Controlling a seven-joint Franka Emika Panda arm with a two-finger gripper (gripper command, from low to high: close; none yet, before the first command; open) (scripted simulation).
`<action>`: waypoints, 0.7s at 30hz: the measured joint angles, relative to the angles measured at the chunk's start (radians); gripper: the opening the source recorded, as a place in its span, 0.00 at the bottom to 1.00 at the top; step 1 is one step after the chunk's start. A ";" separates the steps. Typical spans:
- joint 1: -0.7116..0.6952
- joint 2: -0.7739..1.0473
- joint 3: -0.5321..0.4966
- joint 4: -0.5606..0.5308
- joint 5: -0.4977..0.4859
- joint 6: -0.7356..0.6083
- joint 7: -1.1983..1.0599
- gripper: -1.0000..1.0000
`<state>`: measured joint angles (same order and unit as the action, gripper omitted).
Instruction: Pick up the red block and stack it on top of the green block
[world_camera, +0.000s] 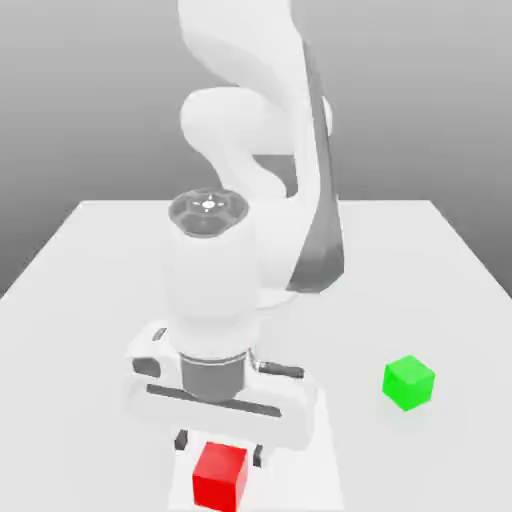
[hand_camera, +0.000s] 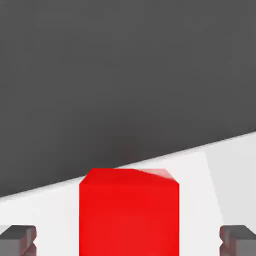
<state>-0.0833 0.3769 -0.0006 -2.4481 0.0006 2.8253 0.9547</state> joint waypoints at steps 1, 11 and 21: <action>0.000 0.000 0.000 0.000 0.000 0.000 0.000 0.00; 0.001 -0.118 -0.001 -0.019 0.001 -0.099 0.000 0.00; 0.358 -0.422 0.222 -0.258 0.092 -0.157 0.118 0.00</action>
<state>0.2744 -0.0452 0.2218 -2.7056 0.0923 2.6680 1.0722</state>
